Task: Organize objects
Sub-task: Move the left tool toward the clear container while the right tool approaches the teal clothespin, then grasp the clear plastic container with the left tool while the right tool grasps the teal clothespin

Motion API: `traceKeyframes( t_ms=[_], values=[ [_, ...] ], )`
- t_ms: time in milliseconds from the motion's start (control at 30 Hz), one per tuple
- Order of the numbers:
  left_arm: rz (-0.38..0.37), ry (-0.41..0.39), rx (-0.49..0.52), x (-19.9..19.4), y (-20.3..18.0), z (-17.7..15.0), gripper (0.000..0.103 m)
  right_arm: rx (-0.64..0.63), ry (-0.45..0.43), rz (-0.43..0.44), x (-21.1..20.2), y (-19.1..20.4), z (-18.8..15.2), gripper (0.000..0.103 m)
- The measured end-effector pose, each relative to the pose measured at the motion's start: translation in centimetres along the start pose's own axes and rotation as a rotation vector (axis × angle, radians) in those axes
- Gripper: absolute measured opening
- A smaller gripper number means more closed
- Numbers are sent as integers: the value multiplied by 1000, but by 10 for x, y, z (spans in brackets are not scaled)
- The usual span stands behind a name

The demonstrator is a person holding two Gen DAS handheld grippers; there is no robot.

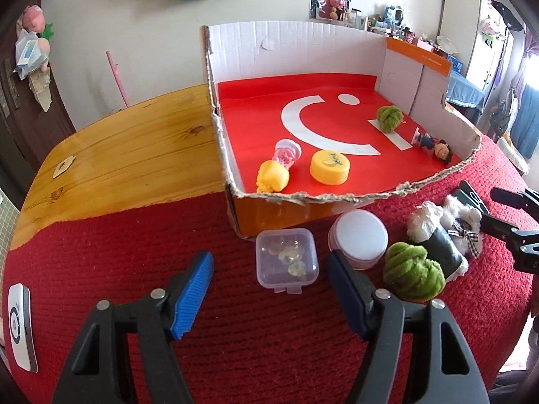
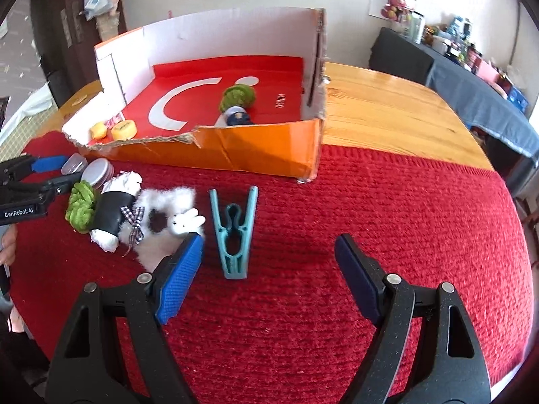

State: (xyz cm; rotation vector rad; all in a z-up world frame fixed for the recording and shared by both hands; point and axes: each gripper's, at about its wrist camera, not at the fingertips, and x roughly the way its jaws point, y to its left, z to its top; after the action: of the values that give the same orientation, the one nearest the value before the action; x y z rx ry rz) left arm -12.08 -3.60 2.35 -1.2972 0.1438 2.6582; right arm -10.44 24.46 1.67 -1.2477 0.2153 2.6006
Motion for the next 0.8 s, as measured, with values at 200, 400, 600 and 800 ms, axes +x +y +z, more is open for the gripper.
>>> traceKeyframes(
  t_ms=[200, 400, 600, 800],
  values=[
    [-18, -9, 12, 0, -3, 1, 61, -16, 4, 20, 6, 4, 5, 51],
    [-69, -21, 23, 0, -7, 2, 38, -57, -13, 50, 7, 13, 5, 29],
    [-83, -33, 17, -2, -8, 0, 36, -56, -27, 82, 5, 14, 3, 23],
    [-101, -42, 0, -10, -7, -3, 36, -27, -57, 122, -10, 12, 3, 23]
  ],
)
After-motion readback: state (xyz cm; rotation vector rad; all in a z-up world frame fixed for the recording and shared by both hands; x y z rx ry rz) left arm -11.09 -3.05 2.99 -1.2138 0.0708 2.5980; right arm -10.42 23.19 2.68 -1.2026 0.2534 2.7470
